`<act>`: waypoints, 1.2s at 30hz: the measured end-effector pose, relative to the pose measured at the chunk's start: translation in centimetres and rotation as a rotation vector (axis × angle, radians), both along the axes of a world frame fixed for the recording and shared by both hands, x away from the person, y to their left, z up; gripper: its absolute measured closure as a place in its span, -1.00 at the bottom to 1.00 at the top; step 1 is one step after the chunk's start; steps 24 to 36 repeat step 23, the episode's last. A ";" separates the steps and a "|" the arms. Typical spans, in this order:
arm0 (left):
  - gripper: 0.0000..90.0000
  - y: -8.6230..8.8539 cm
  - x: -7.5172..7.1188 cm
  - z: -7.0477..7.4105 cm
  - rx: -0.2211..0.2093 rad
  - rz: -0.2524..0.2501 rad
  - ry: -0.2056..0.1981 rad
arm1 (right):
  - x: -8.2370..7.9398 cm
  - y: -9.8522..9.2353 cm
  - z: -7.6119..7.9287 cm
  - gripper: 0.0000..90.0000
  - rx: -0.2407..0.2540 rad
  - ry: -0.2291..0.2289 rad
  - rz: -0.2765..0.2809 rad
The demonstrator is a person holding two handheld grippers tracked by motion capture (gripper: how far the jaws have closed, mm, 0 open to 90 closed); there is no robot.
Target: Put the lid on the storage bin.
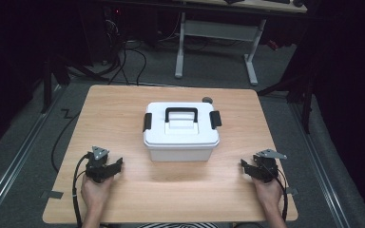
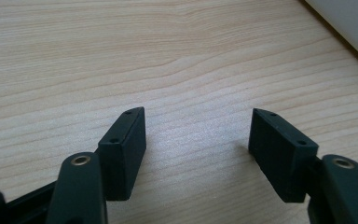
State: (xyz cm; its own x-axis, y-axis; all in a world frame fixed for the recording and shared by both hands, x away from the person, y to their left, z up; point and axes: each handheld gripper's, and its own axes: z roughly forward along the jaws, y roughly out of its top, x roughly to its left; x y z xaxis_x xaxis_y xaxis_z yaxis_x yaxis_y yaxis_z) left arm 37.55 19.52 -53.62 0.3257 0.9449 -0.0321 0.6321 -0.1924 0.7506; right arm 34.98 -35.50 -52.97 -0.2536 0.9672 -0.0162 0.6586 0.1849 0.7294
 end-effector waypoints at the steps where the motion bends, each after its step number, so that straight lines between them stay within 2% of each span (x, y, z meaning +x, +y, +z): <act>1: -0.18 0.0 0.0 0.0 0.005 -0.001 0.001 | 0.0 0.0 0.0 -0.12 0.000 0.002 -0.001; 5: -0.21 -0.2 0.0 0.0 0.019 -0.005 -0.001 | 0.0 0.0 0.0 -0.18 -0.002 0.003 -0.007; 12: -0.29 -0.3 -0.1 0.0 0.019 -0.016 0.004 | 0.0 0.0 0.0 -0.20 -0.002 0.003 -0.017; 36: -0.30 -0.3 -0.1 0.0 0.019 -0.017 0.005 | 0.0 0.0 0.0 -0.23 -0.003 0.004 -0.014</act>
